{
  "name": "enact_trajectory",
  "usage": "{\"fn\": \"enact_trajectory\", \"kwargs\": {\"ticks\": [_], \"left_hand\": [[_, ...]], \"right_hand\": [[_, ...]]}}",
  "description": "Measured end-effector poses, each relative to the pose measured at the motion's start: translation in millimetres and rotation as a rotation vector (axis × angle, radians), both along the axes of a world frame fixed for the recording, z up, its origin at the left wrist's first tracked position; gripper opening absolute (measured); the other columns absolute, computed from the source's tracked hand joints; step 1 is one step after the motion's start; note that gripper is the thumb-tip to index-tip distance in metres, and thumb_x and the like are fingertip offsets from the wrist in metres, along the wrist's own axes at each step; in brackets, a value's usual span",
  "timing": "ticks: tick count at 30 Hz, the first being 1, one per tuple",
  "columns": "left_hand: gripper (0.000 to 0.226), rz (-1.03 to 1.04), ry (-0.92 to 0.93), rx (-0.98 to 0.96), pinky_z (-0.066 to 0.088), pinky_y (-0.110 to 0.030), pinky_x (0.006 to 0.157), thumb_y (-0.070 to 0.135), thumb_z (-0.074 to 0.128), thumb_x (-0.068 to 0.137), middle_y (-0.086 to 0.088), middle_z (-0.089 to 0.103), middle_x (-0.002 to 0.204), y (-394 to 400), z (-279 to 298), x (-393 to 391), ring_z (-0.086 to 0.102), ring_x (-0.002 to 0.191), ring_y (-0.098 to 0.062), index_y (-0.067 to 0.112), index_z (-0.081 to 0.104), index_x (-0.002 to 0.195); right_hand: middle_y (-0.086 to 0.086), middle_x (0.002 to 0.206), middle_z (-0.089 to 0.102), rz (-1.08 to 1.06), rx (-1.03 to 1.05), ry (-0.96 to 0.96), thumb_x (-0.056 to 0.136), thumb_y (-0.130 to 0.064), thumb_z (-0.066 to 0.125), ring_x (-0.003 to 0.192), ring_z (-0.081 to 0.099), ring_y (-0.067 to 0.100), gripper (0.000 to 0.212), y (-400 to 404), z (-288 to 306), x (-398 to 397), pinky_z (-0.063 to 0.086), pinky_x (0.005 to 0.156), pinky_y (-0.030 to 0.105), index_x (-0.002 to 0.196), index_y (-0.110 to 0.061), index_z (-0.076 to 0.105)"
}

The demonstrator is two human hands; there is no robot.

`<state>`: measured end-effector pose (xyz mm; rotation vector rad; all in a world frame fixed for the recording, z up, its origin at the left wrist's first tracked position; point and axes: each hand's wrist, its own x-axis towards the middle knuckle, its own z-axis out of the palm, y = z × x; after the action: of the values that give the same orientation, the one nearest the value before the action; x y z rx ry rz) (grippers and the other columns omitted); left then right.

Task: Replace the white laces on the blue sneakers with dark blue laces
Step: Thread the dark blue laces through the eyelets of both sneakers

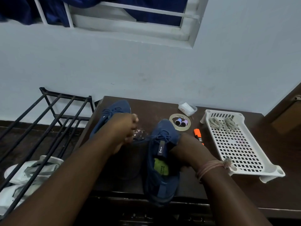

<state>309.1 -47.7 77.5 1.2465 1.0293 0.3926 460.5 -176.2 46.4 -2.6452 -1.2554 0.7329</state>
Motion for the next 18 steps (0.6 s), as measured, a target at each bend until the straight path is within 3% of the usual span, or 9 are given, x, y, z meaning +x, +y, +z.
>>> {"fn": "enact_trajectory", "kwargs": {"ticks": [2, 3, 5, 7, 9, 12, 13, 15, 18], "left_hand": [[0.038, -0.384, 0.478, 0.409, 0.053, -0.034, 0.077, 0.041, 0.046, 0.104, -0.006, 0.064, 0.095, -3.7, 1.2, -5.8, 0.063, 0.083, -0.020, 0.010, 0.068, 0.106], [0.042, -0.526, 0.633, 0.548, 0.052, -0.036, 0.089, 0.048, 0.049, 0.101, -0.006, 0.067, 0.107, -7.0, 2.3, -8.7, 0.064, 0.098, -0.022, 0.013, 0.072, 0.108], [0.039, -0.587, 0.652, 0.558, 0.051, -0.035, 0.090, 0.055, 0.059, 0.094, -0.005, 0.072, 0.102, -6.9, 0.3, -11.6, 0.065, 0.095, -0.019, 0.021, 0.078, 0.089], [0.041, -0.497, 0.405, 0.462, 0.050, -0.038, 0.086, 0.052, 0.058, 0.095, -0.004, 0.072, 0.087, -4.1, -0.8, -13.7, 0.063, 0.084, -0.018, 0.019, 0.072, 0.076], [0.038, -0.325, 0.026, 0.314, 0.045, -0.036, 0.074, 0.050, 0.054, 0.097, 0.003, 0.069, 0.080, 0.4, 1.8, -12.9, 0.058, 0.079, -0.015, 0.021, 0.064, 0.074], [0.033, -0.082, -0.506, -0.050, 0.050, -0.038, 0.082, 0.045, 0.048, 0.098, -0.002, 0.074, 0.109, 12.8, 6.7, -11.2, 0.068, 0.102, -0.018, 0.021, 0.056, 0.076], [0.034, -0.015, -0.633, -0.209, 0.055, -0.044, 0.087, 0.042, 0.045, 0.101, -0.004, 0.075, 0.107, 16.2, 7.0, -11.4, 0.071, 0.104, -0.020, 0.019, 0.054, 0.077], [0.035, 0.075, -0.824, -0.458, 0.060, -0.042, 0.078, 0.038, 0.042, 0.106, -0.001, 0.069, 0.085, 21.4, 5.2, -12.0, 0.072, 0.082, -0.015, 0.017, 0.053, 0.079], [0.031, 0.108, -0.981, -0.582, 0.049, -0.025, 0.058, 0.031, 0.037, 0.107, 0.005, 0.054, 0.073, 27.7, 1.7, -13.6, 0.051, 0.057, -0.008, 0.017, 0.049, 0.082]], "right_hand": [[0.006, 0.093, 0.067, 0.003, 0.004, -0.038, 0.090, -0.018, 0.054, 0.072, 0.057, 0.016, 0.016, 7.9, -7.1, 2.5, 0.040, 0.055, 0.023, 0.098, -0.011, 0.066], [0.006, 0.092, 0.066, -0.011, 0.008, -0.037, 0.091, -0.017, 0.053, 0.074, 0.056, 0.017, 0.016, 9.8, -8.1, 2.9, 0.041, 0.059, 0.023, 0.098, -0.010, 0.066], [0.006, 0.085, 0.062, -0.046, 0.002, -0.023, 0.091, -0.014, 0.053, 0.077, 0.057, 0.020, 0.017, 11.1, -9.6, 3.2, 0.046, 0.065, 0.027, 0.098, -0.007, 0.066], [0.006, 0.086, 0.061, -0.050, -0.005, -0.035, 0.092, -0.012, 0.052, 0.079, 0.057, 0.021, 0.017, 10.7, -9.0, 2.8, 0.046, 0.068, 0.028, 0.100, -0.006, 0.065], [0.009, 0.096, 0.064, -0.032, -0.006, -0.046, 0.092, -0.013, 0.053, 0.082, 0.056, 0.020, 0.018, 10.9, -8.8, 3.3, 0.045, 0.069, 0.027, 0.103, -0.006, 0.065], [0.009, 0.101, 0.065, 0.000, -0.012, -0.055, 0.093, -0.014, 0.051, 0.086, 0.058, 0.022, 0.020, 10.9, -8.9, 2.6, 0.045, 0.071, 0.027, 0.106, -0.007, 0.065], [0.009, 0.102, 0.065, 0.011, -0.005, -0.061, 0.093, -0.014, 0.050, 0.089, 0.059, 0.023, 0.021, 10.6, -8.6, 2.5, 0.045, 0.072, 0.027, 0.106, -0.008, 0.064], [0.009, 0.105, 0.066, 0.011, 0.008, -0.067, 0.094, -0.015, 0.050, 0.089, 0.059, 0.022, 0.020, 9.9, -6.9, 1.5, 0.045, 0.072, 0.027, 0.106, -0.008, 0.064], [0.009, 0.104, 0.066, 0.008, 0.007, -0.064, 0.095, -0.017, 0.050, 0.088, 0.060, 0.022, 0.019, 9.9, -5.6, 1.1, 0.048, 0.073, 0.028, 0.106, -0.009, 0.064]]}}
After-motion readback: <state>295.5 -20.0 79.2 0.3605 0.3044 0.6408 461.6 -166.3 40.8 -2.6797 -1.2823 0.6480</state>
